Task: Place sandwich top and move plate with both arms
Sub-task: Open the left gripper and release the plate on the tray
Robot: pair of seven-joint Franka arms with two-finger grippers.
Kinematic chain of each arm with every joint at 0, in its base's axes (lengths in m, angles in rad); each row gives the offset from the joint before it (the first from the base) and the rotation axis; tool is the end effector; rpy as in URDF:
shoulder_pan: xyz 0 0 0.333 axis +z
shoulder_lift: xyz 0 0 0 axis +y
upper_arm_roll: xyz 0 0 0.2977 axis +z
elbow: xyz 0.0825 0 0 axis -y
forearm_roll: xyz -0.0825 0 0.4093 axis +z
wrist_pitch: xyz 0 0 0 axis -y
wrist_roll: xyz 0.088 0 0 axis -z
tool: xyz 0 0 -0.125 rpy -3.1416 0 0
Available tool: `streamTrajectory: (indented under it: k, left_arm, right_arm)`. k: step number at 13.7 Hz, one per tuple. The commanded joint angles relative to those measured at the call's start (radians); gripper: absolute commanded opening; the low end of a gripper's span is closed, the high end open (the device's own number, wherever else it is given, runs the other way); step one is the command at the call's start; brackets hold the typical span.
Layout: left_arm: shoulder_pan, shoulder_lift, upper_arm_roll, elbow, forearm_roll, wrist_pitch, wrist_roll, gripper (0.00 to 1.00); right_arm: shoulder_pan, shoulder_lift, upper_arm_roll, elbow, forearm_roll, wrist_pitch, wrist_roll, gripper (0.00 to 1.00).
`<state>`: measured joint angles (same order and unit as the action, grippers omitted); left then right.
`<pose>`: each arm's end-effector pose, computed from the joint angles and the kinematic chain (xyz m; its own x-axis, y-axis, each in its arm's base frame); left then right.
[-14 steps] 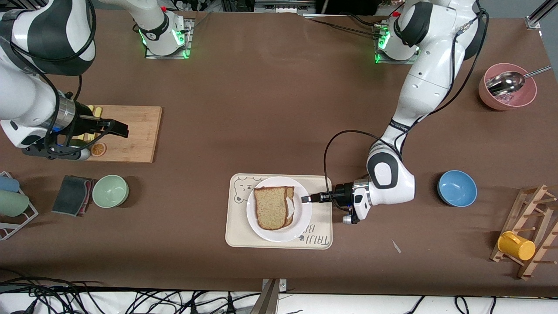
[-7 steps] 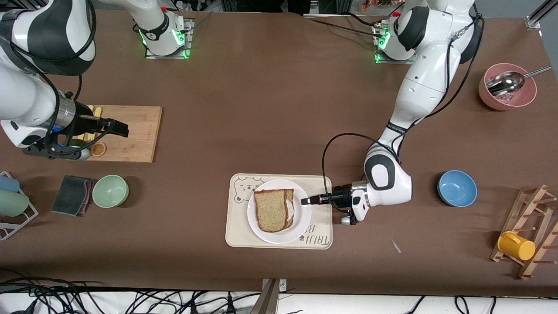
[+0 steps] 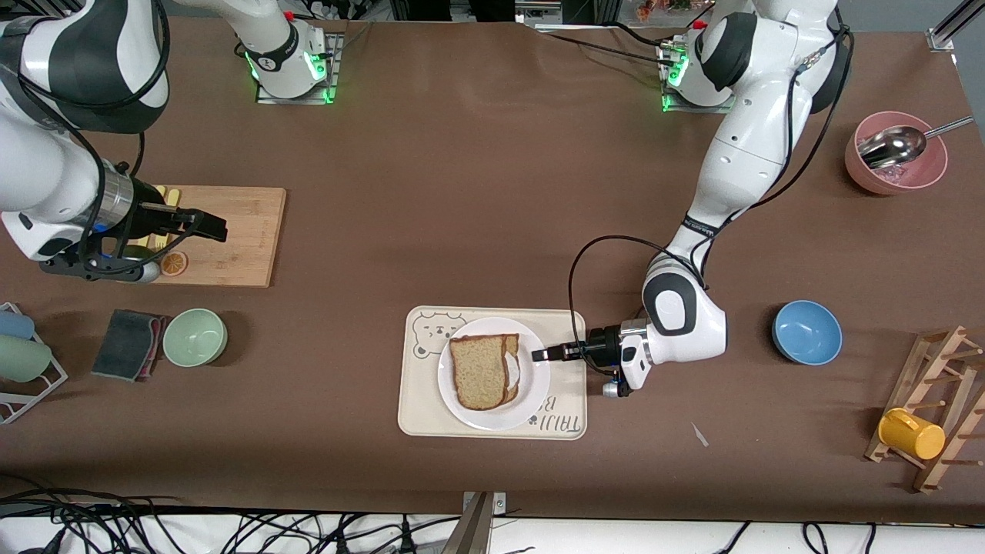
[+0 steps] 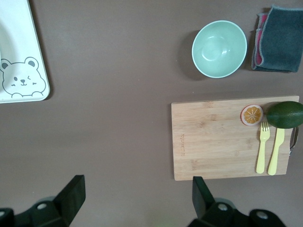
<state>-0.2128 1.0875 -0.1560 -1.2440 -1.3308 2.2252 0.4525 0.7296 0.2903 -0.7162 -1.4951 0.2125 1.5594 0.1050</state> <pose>0.7017 -0.2894 0.0798 0.9795 0.1416 -0.1436 0.1912 -0.4250 0.8848 0.6283 0.0779 0.4851 0.9830 -0.0978 -0.1555 -0.0998 -0.9950 -0.0050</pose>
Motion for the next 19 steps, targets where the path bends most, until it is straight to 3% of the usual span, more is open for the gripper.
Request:
streamTrajectory:
  k: [1, 4, 5, 6, 12, 19]
  left_arm:
    - [0.000, 0.009, 0.000, 0.032, 0.025, 0.001, -0.029, 0.22]
    - [0.006, 0.003, -0.002, 0.031, 0.024, -0.002, -0.028, 0.28]
    - [0.009, 0.003, -0.002, 0.031, 0.021, -0.005, -0.028, 0.67]
    - [0.018, 0.005, -0.002, 0.029, 0.019, -0.007, -0.028, 0.99]
    - [0.079, -0.026, -0.005, -0.024, 0.021, -0.068, -0.029, 0.98]
    - [0.098, -0.274, -0.005, -0.268, 0.024, -0.070, -0.029, 0.97]
  right_arm:
    - [0.007, -0.014, -0.006, -0.005, -0.012, -0.013, -0.014, 1.00]
    - [0.007, -0.014, -0.006, -0.007, -0.012, -0.013, -0.014, 1.00]
    - [0.007, -0.014, -0.006, -0.007, -0.012, -0.013, -0.014, 1.00]
    - [0.007, -0.014, -0.006, -0.005, -0.012, -0.013, -0.014, 1.00]
    - [0.007, -0.014, -0.006, -0.005, -0.012, -0.013, -0.014, 1.00]
    - [0.007, -0.014, -0.005, -0.005, -0.012, -0.013, -0.014, 1.00]
